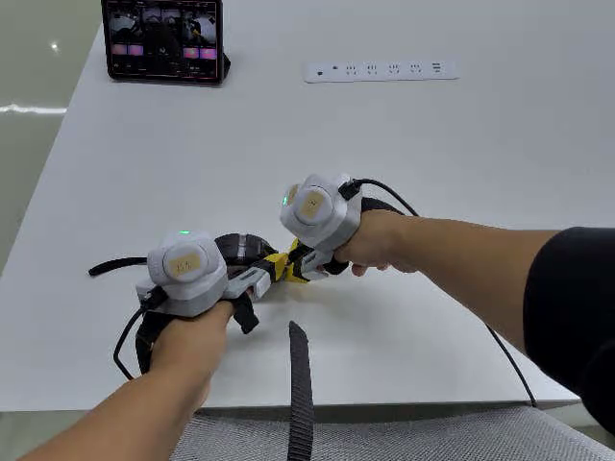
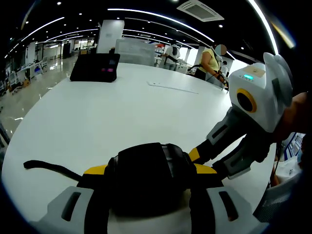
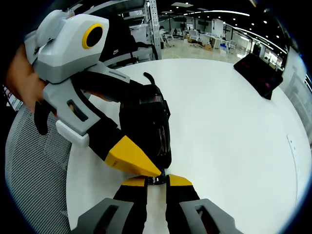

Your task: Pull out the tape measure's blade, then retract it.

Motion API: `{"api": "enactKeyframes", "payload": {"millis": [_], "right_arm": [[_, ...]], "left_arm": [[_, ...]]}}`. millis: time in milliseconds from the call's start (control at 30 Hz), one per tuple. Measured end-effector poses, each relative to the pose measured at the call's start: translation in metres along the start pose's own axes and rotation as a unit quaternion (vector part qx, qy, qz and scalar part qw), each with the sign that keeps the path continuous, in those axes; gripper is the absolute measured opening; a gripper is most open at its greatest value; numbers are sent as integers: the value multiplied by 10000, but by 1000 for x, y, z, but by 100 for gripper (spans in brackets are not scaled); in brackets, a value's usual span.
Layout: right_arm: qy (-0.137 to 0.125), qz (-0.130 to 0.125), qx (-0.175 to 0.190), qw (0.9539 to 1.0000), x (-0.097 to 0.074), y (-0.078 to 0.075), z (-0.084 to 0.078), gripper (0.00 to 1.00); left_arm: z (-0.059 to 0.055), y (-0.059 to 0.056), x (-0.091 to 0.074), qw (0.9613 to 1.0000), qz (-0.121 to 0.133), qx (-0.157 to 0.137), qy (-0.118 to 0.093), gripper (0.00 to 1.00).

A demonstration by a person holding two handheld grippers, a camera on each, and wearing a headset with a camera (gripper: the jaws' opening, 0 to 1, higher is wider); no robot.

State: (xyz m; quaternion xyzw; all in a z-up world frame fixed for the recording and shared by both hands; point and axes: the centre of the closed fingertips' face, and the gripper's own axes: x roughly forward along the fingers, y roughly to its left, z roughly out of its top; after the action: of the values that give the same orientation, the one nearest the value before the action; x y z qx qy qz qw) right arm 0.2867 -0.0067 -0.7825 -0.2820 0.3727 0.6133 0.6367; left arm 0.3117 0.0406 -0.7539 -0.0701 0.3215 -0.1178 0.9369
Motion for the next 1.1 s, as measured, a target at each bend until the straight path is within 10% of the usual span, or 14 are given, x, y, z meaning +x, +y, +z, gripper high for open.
{"api": "enactKeyframes", "payload": {"millis": [1100], "right_arm": [[-152,-141,12,9998,1,1,3,12]], "left_arm": [[1,-1,0,9999,82,71,48,64]]}}
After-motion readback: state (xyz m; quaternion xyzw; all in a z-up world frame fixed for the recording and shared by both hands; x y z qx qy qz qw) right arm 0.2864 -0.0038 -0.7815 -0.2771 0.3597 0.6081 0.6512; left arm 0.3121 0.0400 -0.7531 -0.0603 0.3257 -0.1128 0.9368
